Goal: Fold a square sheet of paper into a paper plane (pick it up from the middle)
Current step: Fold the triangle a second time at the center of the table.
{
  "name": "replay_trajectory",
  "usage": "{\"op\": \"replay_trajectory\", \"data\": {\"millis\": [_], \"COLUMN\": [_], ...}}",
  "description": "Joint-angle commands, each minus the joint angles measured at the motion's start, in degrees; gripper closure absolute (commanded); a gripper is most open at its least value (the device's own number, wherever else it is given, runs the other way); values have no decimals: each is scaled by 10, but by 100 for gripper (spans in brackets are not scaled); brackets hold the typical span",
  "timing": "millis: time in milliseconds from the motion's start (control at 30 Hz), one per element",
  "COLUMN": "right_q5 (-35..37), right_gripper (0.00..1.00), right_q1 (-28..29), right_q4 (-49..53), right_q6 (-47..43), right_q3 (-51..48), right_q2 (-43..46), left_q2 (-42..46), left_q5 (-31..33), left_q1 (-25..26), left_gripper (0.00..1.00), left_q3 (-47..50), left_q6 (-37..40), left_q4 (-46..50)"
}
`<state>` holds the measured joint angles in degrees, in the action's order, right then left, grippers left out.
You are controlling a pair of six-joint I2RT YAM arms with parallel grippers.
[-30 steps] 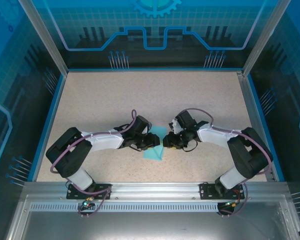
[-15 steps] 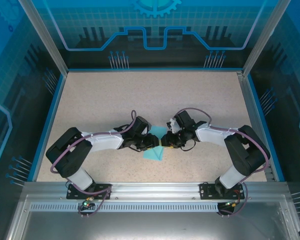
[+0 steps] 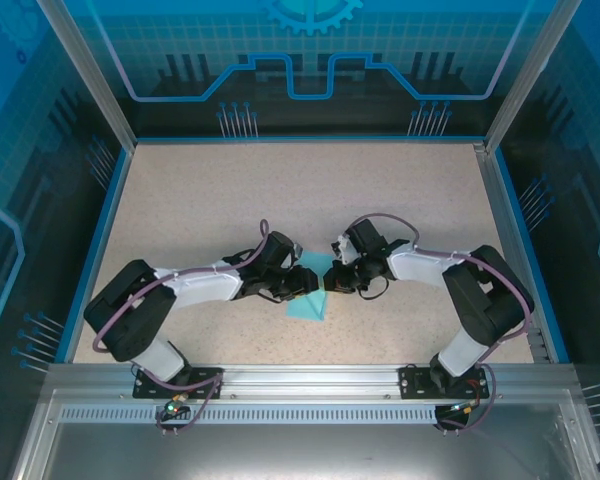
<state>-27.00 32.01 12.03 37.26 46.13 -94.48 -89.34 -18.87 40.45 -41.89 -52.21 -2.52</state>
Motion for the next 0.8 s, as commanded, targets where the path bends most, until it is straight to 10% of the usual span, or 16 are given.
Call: {"op": "replay_trajectory", "data": {"millis": [0, 767], "right_q5": [9, 34], "right_gripper": [92, 91], "right_q1": [9, 9], "right_q4": [16, 40], "right_q6": [-19, -36], "right_q3": [20, 39], "right_q2": [-17, -56], "left_q2": [18, -55], "left_q5": [-25, -53], "left_q1": [-5, -4], "left_gripper": [67, 71], "left_q3": [11, -12], "left_q6": [-3, -2], "left_q4": [-21, -33]}}
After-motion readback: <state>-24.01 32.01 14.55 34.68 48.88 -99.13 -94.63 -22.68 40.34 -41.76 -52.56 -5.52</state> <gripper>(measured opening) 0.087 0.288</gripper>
